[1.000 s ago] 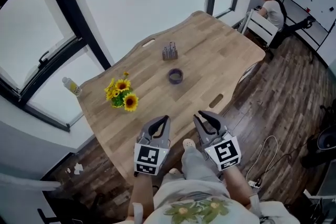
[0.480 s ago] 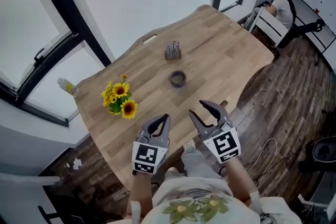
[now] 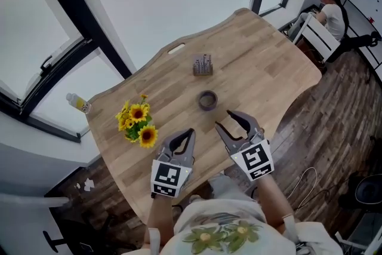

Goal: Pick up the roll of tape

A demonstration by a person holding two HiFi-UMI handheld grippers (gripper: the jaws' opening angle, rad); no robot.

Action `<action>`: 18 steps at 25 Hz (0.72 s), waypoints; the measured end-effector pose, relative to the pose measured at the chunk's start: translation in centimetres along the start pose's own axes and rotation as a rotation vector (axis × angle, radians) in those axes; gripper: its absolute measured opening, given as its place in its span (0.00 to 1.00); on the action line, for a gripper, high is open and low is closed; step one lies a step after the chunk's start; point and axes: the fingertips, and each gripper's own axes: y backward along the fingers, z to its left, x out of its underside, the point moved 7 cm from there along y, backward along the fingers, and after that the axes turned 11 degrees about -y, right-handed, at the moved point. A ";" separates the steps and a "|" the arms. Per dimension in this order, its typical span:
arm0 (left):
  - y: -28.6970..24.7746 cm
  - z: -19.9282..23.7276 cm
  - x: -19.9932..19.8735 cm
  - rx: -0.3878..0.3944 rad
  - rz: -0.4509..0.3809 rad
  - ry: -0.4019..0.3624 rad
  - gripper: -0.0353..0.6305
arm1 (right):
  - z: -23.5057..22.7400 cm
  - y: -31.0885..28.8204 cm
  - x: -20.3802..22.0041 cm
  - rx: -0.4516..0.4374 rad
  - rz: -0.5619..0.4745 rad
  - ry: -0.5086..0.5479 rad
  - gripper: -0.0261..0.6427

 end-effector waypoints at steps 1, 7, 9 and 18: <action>-0.4 0.2 0.1 -0.001 0.004 0.000 0.06 | -0.4 -0.5 0.0 -0.005 0.005 0.004 0.31; -2.5 1.2 0.0 -0.019 0.027 0.005 0.06 | -2.6 -2.9 0.6 -0.038 0.045 0.008 0.31; -3.1 1.4 0.1 -0.025 0.036 0.009 0.06 | -3.3 -3.6 0.9 -0.051 0.059 0.013 0.31; -4.9 1.7 1.4 -0.077 0.082 0.047 0.06 | -5.4 -7.5 2.9 -0.141 0.140 0.051 0.32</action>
